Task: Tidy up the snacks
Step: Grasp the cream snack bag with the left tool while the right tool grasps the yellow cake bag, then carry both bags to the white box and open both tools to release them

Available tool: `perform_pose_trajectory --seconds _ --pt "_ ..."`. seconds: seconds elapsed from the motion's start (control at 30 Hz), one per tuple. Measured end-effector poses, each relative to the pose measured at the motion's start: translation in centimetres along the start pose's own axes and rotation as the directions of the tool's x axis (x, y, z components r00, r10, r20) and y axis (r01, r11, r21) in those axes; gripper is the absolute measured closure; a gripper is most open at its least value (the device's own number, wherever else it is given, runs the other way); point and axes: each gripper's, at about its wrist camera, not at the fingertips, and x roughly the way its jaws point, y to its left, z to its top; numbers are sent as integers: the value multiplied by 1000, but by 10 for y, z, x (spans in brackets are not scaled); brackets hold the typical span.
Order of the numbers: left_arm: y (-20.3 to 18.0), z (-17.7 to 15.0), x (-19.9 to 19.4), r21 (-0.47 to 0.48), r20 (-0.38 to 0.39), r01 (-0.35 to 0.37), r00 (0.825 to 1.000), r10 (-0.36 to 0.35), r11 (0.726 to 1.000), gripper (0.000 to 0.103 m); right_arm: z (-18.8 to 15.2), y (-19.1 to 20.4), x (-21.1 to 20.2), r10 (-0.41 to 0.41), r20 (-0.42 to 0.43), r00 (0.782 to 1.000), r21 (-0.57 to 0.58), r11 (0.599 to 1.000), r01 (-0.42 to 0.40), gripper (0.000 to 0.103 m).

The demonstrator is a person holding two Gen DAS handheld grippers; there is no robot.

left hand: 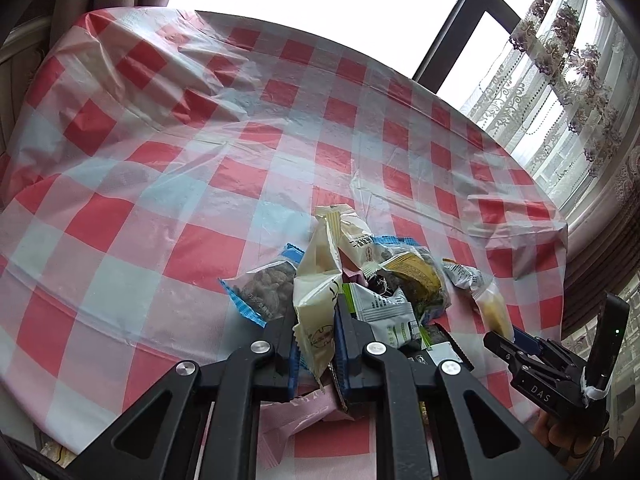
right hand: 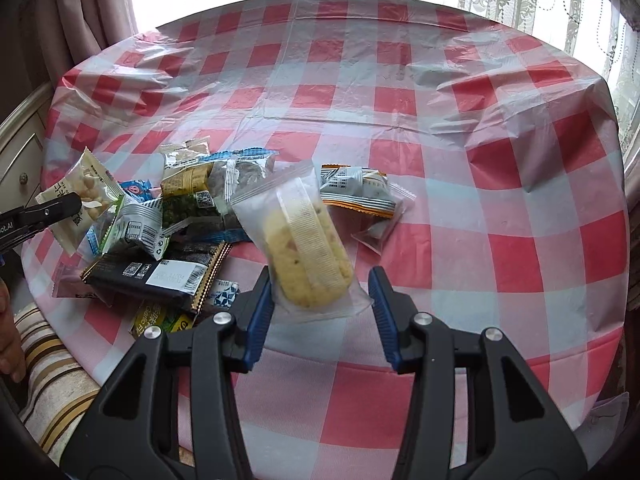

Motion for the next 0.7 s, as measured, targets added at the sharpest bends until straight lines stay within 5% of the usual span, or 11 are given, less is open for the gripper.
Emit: perform_pose_trajectory --seconds 0.43,0.7 --pt "-16 -2 -31 8 80 -32 996 32 999 88 -29 -24 -42 3 19 1000 106 994 -5 53" --pt "-42 -14 -35 58 33 47 998 -49 997 88 -50 -46 -67 -27 24 999 173 985 22 53"
